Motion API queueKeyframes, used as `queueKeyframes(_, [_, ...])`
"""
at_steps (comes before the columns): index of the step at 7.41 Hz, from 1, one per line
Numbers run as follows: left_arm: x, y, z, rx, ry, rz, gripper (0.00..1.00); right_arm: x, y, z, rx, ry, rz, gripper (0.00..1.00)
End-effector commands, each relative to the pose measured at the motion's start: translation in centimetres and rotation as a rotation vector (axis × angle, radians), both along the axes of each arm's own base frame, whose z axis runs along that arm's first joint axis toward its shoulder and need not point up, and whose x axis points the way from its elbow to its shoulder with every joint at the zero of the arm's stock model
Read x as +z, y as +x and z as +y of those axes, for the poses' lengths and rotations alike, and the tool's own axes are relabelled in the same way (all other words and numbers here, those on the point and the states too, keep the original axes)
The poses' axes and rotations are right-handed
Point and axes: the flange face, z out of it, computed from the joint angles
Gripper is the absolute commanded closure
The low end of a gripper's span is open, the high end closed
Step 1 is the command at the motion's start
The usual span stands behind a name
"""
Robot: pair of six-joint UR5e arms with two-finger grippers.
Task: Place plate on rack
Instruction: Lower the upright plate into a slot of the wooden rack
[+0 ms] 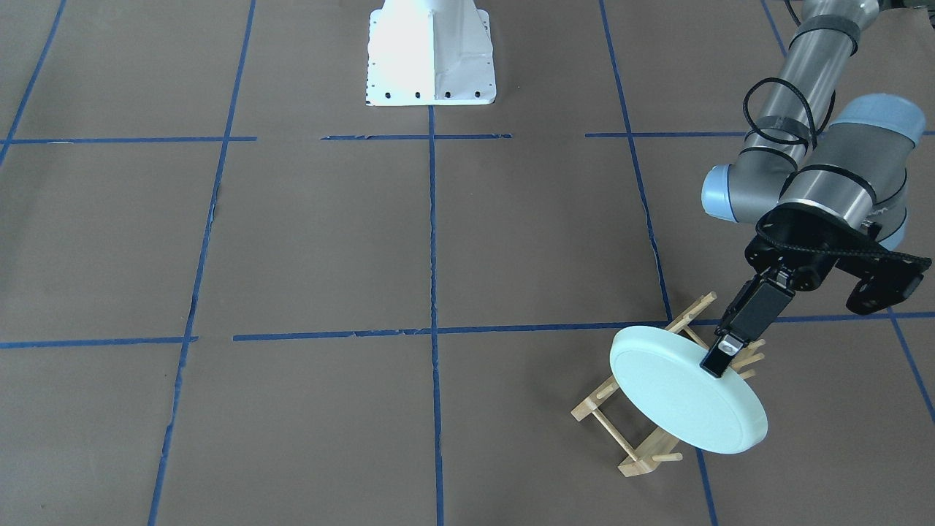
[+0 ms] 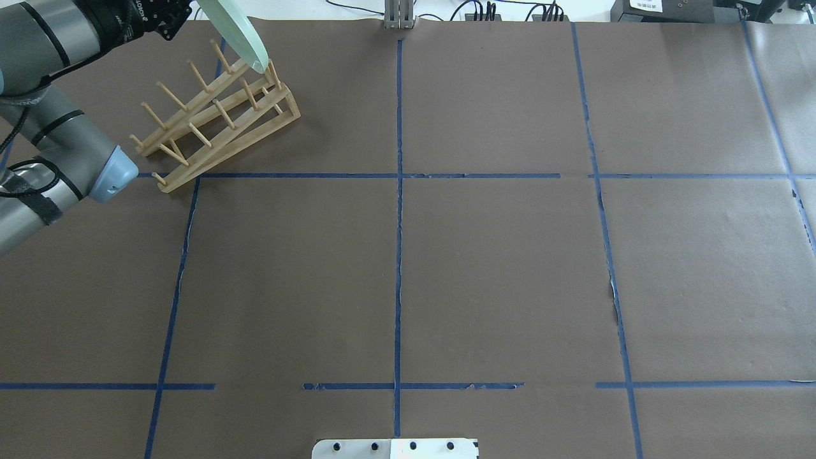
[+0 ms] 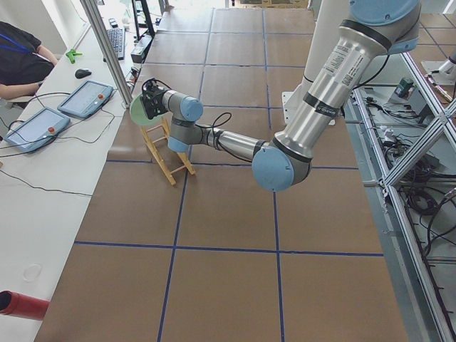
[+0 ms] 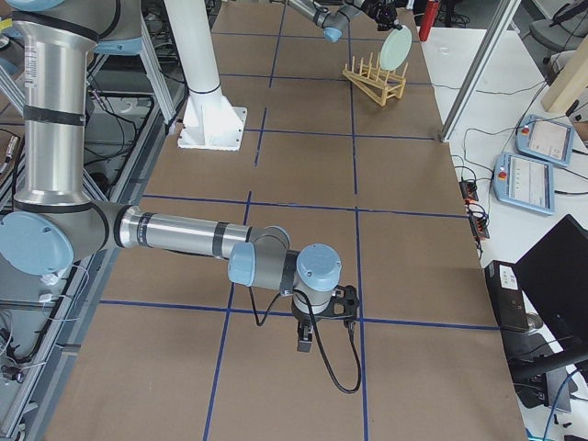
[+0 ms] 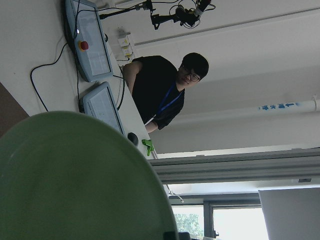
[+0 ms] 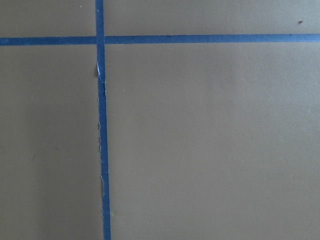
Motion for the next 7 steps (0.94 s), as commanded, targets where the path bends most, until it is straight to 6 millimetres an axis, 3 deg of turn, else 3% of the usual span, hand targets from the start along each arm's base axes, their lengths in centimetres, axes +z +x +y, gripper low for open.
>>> queueKeyframes(1, [1.0,0.2,-0.4,0.000,-0.017,-0.013,1.00,0.0,0.0,0.0,0.000,-0.001,0.000,0.00])
queueKeyframes(7, [2.7,2.7,0.0,0.031,-0.045,-0.038,1.00,0.0,0.0,0.0,0.001,0.000,0.000,0.00])
